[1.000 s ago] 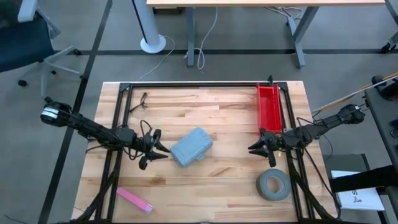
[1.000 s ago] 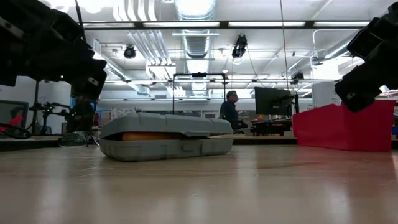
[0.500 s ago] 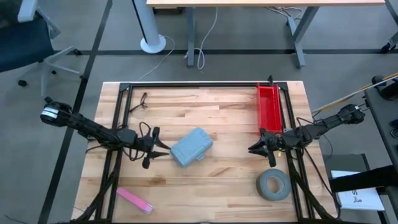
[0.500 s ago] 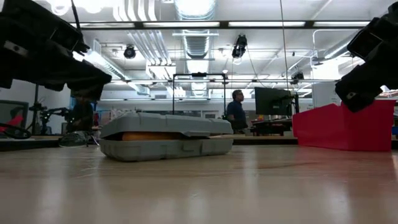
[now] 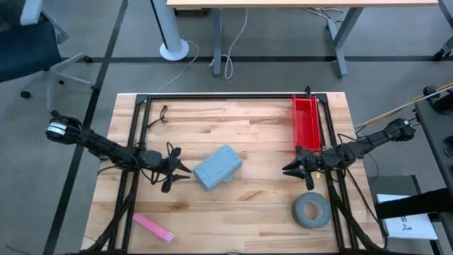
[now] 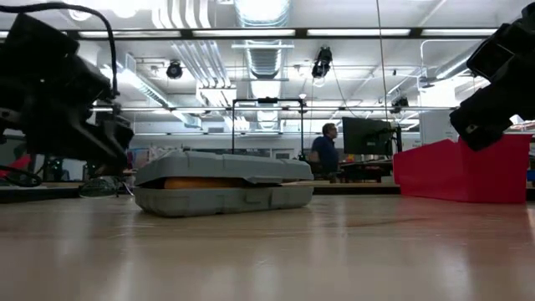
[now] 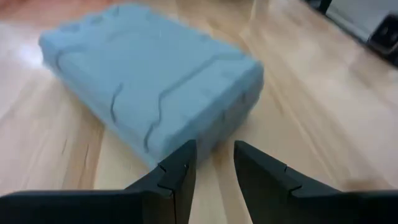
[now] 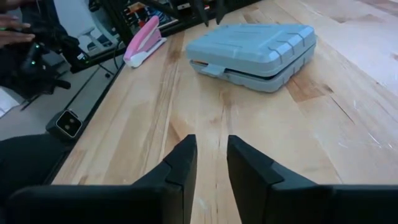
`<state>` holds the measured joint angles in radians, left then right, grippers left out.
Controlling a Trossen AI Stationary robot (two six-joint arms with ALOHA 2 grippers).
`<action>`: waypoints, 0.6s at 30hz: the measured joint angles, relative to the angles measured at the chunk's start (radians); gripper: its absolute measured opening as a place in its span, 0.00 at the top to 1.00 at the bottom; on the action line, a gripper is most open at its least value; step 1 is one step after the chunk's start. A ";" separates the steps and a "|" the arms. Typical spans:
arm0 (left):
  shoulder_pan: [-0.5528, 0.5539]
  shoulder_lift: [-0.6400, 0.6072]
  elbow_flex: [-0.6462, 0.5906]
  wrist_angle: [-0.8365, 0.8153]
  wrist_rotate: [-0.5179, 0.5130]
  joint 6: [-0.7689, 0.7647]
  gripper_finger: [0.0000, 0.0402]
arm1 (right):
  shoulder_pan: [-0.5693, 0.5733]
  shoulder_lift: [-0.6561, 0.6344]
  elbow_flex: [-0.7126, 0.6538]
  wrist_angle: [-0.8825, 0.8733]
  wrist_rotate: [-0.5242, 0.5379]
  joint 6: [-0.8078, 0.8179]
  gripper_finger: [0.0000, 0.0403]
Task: Prefit tool cases
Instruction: Return to Home Position
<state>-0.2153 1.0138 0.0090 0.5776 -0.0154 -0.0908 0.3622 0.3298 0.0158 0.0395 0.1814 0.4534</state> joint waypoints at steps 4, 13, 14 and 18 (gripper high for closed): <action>0.000 -0.117 0.000 -0.231 0.000 0.000 0.72 | 0.000 0.000 0.000 0.000 0.000 0.000 0.82; 0.000 -0.340 0.000 -0.525 -0.001 0.000 0.72 | 0.000 0.000 0.001 0.000 0.000 0.000 0.86; 0.000 -0.364 0.000 -0.546 -0.002 0.000 0.72 | 0.000 0.000 0.001 0.000 0.000 0.000 0.86; 0.000 -0.448 0.000 -0.558 -0.015 -0.002 0.71 | 0.000 0.000 0.001 0.000 0.000 0.000 0.88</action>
<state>-0.2152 0.5654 0.0090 0.0193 -0.0309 -0.0933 0.3622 0.3298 0.0170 0.0395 0.1816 0.4533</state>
